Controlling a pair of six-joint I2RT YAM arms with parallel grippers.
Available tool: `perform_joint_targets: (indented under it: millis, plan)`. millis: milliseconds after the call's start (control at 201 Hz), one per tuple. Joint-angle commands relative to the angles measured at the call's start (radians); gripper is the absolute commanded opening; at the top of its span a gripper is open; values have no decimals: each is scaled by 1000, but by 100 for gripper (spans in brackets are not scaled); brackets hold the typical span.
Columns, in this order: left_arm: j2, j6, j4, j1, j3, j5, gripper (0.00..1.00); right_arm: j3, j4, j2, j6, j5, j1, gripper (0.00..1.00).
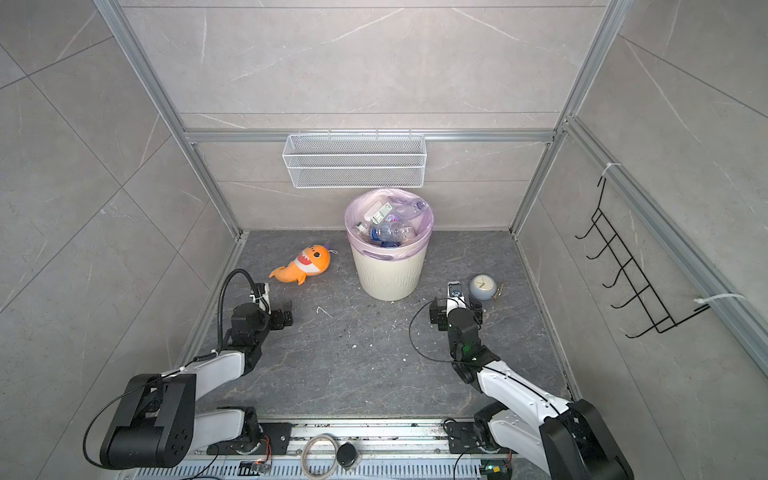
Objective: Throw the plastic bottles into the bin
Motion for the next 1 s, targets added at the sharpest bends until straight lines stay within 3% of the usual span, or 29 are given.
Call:
perform_joint_targets:
  millis: [0, 299, 742, 991]
  plan:
    - [-6, 33, 40, 6, 19, 41, 100, -41, 143, 44, -20, -37, -34, 100]
    - [-85, 90, 258, 6, -129, 2, 100, -70, 319, 184, 5, -134, -145, 100]
    - [82, 109, 302, 57, -55, 50, 100, -54, 495, 374, -10, -183, -206, 100]
    - [171, 78, 372, 98, -47, 85, 100, -29, 484, 424, 15, -247, -244, 100]
